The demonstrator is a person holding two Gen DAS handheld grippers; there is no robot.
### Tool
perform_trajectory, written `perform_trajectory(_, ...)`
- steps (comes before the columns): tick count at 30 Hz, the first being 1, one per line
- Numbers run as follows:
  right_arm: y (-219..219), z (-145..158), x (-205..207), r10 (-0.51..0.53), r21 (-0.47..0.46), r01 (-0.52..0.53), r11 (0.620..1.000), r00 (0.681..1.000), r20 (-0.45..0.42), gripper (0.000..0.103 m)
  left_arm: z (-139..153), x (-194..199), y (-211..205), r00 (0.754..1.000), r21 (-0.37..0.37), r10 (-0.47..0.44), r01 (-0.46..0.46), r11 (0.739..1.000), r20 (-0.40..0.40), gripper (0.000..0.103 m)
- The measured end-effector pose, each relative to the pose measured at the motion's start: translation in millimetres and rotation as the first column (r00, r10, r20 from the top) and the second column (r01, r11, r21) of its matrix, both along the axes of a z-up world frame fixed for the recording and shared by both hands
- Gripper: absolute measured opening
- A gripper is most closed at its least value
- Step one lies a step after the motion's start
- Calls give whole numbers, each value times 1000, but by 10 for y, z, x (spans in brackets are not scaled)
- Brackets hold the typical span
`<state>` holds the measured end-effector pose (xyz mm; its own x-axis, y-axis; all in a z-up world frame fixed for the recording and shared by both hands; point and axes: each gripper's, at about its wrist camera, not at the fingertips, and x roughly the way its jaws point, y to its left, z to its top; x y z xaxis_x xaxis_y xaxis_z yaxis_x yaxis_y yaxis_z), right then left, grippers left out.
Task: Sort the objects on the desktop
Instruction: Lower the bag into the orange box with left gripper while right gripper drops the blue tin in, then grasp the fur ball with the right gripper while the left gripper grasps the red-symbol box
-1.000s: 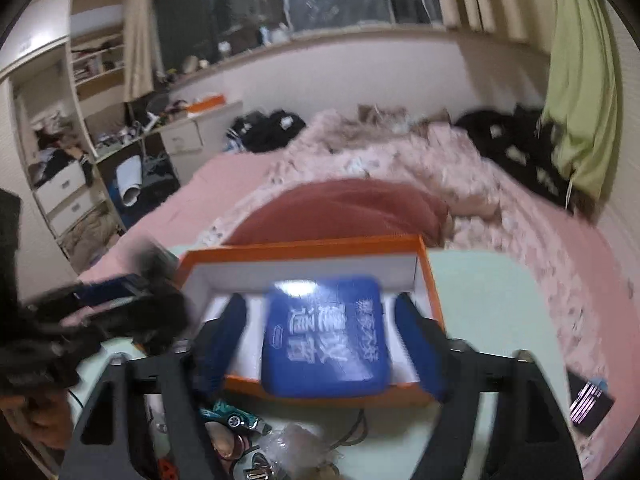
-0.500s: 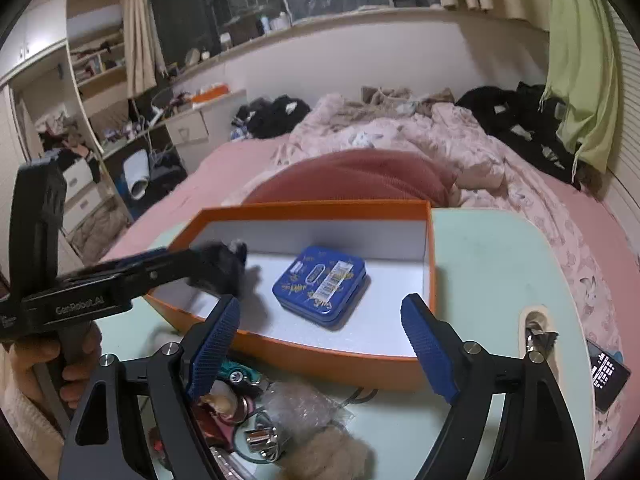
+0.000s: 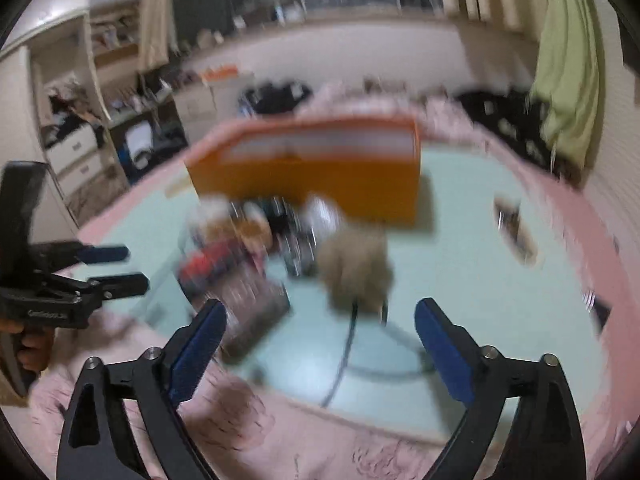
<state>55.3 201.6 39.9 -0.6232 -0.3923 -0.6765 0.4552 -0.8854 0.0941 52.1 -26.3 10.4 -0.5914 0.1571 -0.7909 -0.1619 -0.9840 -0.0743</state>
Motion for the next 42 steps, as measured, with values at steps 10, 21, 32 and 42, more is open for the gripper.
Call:
perform_trajectory(10,-5,-187,-73,-32,120,37,992,999,-40,103,-327,-280,1,999,-13,18,-19,1000,-49,103)
perform_trajectory(21,-8,-159,-61,-37,103,41,994,999,-40,103,-329,-331,-25,998,-11,20,-21,1000,-51,103)
perform_trajectory(32,-218,100,-550,-105,54,106,993,994,-28,62,-273,-183,-88,998,-4,26,-26,1000,-59,103)
perform_trajectory(42,-13,23,-328,-92,-70,88,994,995,-49,21,-178,4,-41,995,-2,30,-30,1000,-91,90)
